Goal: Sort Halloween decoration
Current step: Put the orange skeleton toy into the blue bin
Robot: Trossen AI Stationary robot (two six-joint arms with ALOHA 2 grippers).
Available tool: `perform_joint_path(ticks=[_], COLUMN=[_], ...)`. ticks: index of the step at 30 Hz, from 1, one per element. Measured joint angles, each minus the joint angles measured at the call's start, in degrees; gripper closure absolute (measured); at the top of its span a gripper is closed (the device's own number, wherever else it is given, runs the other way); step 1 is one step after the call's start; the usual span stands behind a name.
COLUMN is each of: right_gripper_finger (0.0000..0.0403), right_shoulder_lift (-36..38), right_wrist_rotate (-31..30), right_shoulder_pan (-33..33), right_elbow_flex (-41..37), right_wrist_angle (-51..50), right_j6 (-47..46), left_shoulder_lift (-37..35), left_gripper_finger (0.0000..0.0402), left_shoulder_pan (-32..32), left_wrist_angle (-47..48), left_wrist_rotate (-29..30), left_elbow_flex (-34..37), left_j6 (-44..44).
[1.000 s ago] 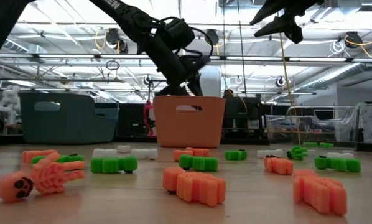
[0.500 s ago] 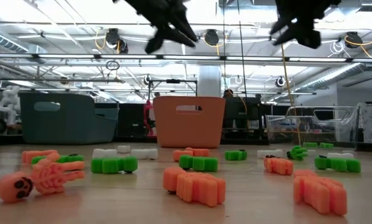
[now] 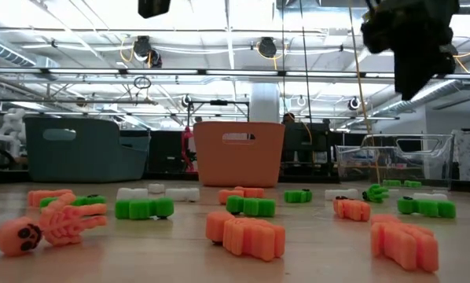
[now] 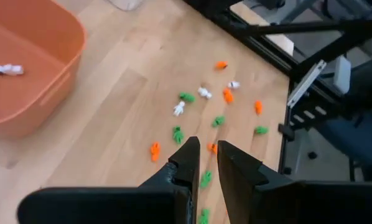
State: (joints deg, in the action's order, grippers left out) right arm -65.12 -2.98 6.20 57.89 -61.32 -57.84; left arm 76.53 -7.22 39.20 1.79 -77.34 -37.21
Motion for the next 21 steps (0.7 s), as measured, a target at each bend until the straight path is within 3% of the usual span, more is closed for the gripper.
perform_joint_path(ticks=[8,13,21], right_gripper_finger=[0.0289,0.0289,0.0289], right_shoulder_lift=[-11.9,-16.2,-22.0], right_wrist_rotate=[1.8,3.3,8.5], right_shoulder_pan=[4.3,5.5,5.9], right_elbow_flex=[0.0,0.0,0.0], right_wrist_angle=[7.2,16.9,18.2], right_j6=[-15.7,-17.6,-17.9], left_shoulder_lift=[0.0,0.0,0.0], left_gripper_finger=[0.0346,0.0346,0.0346], left_shoulder_pan=[-3.2,-3.4,-3.4], left_wrist_angle=[6.3,9.3,10.4], left_wrist_rotate=[0.3,0.4,1.1], left_elbow_flex=[0.0,0.0,0.0], left_j6=[0.1,0.5,0.6])
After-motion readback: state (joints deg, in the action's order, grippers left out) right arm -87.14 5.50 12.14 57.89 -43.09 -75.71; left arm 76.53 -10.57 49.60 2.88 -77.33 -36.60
